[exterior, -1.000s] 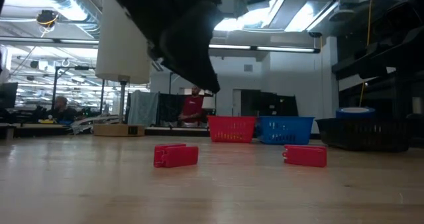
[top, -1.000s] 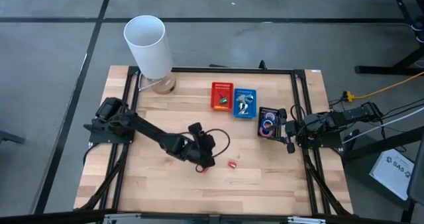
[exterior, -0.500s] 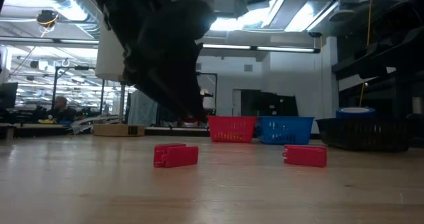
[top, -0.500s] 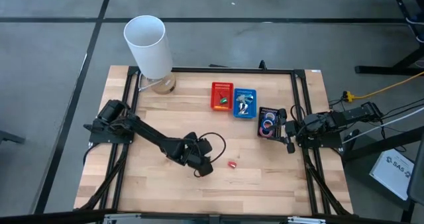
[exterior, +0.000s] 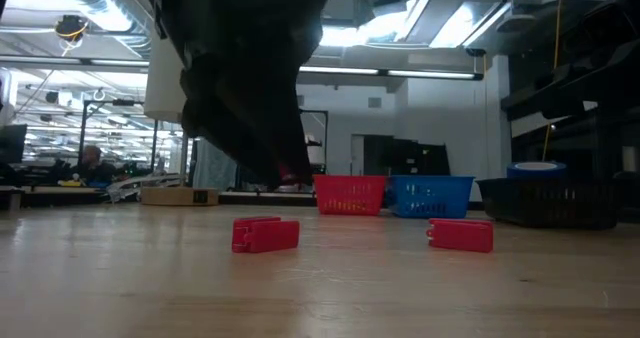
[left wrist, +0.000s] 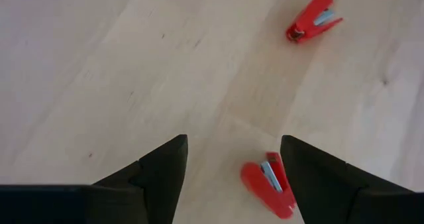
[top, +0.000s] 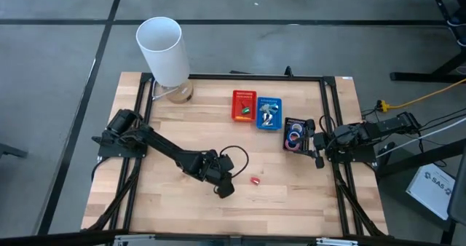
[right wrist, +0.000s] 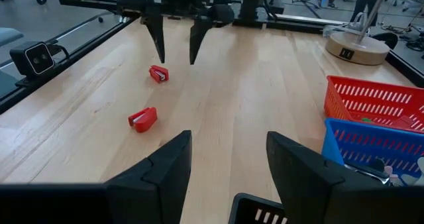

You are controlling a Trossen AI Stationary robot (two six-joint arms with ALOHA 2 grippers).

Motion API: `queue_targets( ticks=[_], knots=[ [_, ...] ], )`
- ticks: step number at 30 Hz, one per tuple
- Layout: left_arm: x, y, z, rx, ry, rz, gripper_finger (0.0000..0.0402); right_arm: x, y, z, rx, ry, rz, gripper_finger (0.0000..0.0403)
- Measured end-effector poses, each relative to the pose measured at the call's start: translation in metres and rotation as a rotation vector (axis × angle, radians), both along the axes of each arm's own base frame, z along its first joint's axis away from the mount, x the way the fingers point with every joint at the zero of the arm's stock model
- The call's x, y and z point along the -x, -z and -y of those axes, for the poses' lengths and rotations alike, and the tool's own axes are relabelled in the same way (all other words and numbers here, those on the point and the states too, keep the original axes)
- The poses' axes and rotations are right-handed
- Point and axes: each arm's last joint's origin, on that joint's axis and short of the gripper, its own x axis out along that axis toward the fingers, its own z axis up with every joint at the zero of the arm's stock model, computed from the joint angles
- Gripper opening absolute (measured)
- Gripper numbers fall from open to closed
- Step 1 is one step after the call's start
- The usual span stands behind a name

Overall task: Pick and place Stapler, Stapler remover, tape
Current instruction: Put the left red mini-stapler into the red bin

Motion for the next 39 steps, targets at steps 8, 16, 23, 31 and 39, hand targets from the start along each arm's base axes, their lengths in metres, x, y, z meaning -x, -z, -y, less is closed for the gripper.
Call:
queue_targets(
  ticks=[8,16,23,31,39],
  knots=[
    [0.001,-0.015,-0.006,-0.047,0.097,0.021,0.0240,0.000,0.000,0.000,0.000,0.000,0.000,0.0198],
    [0.000,-0.021,-0.018,-0.305,0.168,0.025,0.0239,0.000,0.000,0.000,0.000,0.000,0.000,0.0198],
    [0.003,-0.022,-0.011,-0.328,0.103,0.051,0.0239,0.000,0.000,0.000,0.000,0.000,0.000,0.0198],
    [0.028,-0.020,0.030,-0.384,0.122,0.065,0.0239,0.000,0.000,0.000,0.000,0.000,0.000,0.0198],
    [0.052,-0.003,0.067,-0.419,0.213,0.091,0.0239,0.000,0.000,0.000,0.000,0.000,0.000,0.0198]
  ],
)
